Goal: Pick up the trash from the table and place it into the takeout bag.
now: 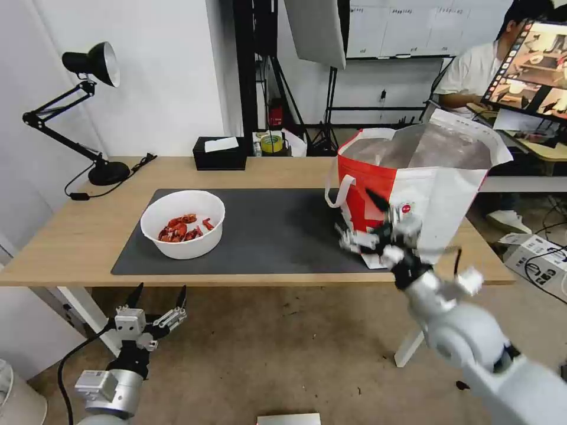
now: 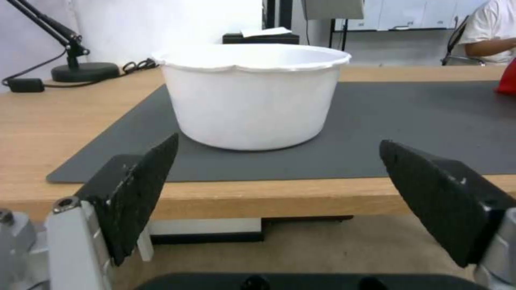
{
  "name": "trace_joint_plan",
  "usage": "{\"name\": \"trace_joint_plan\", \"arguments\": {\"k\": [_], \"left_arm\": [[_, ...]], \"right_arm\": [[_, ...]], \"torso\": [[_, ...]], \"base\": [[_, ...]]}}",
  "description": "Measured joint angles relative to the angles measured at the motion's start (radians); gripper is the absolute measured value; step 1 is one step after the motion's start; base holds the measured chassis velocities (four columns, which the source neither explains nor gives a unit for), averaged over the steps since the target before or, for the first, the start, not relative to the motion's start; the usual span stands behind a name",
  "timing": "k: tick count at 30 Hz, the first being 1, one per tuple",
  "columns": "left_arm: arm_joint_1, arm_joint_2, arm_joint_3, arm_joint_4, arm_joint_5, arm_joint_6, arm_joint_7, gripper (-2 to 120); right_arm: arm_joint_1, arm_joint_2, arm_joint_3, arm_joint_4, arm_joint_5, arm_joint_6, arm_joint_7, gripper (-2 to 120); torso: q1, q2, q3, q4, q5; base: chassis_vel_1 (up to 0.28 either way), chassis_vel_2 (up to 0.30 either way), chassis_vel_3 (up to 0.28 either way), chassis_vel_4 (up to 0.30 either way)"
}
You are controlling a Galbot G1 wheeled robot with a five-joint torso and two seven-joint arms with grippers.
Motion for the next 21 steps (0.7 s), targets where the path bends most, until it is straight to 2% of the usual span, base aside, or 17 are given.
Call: {"name": "trace_joint_plan", "arguments": {"k": [5,10,21], "left_arm": [[0.000,0.001,0.004,-0.001,0.001,-0.002,0.001,100],[0.001,0.001,0.006,-0.002,0.002,-0.002,0.001,100],[0.010,0.000,0.003,-0.006,0.002,-0.007,0.003,100]], "right_arm": [[-0.161,0.077,0.054,-0.020,-0.023,0.027,-0.036,100],[-0.208,0.114,0.049,-0.041,-0.033,0.035,-0.029,100],[-0.228,0.153,0.006,-0.064,-0.116,0.013,0.107,100]], "torso": [[0.000,0.000,0.000,-0.0001,-0.0002],[0.000,0.000,0.000,-0.0001,-0.0003],[0.000,0.000,0.000,0.0001,-0.0003]], "base": [[0.000,0.000,0.000,0.000],[0.000,0.000,0.000,0.000],[0.000,0.000,0.000,0.000]]}}
